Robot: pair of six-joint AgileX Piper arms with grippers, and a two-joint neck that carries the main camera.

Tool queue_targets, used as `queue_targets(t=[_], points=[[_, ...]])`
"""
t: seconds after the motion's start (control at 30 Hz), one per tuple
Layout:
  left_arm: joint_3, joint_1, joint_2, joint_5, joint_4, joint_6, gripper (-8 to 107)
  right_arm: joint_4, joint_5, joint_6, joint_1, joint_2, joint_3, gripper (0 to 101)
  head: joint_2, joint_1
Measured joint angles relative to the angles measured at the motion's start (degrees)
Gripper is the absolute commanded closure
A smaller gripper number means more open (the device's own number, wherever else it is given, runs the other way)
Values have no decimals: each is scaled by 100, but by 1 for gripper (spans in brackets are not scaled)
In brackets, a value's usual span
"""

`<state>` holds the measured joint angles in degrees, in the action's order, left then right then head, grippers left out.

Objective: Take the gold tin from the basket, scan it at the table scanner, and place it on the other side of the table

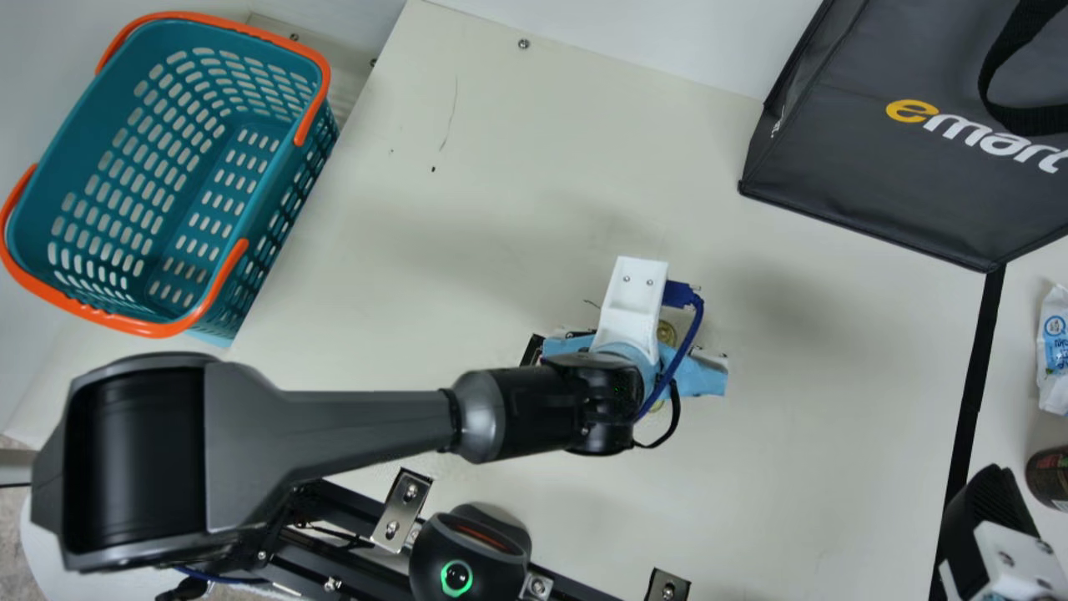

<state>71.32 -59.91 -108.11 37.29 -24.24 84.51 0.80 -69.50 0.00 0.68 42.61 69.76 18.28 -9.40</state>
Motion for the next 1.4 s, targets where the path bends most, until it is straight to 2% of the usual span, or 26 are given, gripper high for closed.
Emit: queue_targets(t=[0.27,0.43,0.6,0.8,1.07,1.23,1.4], points=[[-579,453,633,-721,578,-758,9,0,0,0,0,0,0,6,0,0],[-1037,831,1157,-1173,1188,-1626,9,0,-6,0,0,0,0,6,0,0],[-1474,1179,1698,-1371,1969,-2715,9,0,-1,0,0,0,0,6,0,0],[-1826,1673,2391,-1231,2954,-4171,9,0,-1,0,0,0,0,6,0,0],[-2148,2550,3295,-738,4150,-6133,9,0,-1,0,0,0,0,6,0,0],[-2264,3134,3767,-373,4549,-7290,9,0,-1,0,0,0,0,6,0,0],[-2303,3731,4204,38,4552,-8229,9,0,-1,0,0,0,0,6,-9,0]])
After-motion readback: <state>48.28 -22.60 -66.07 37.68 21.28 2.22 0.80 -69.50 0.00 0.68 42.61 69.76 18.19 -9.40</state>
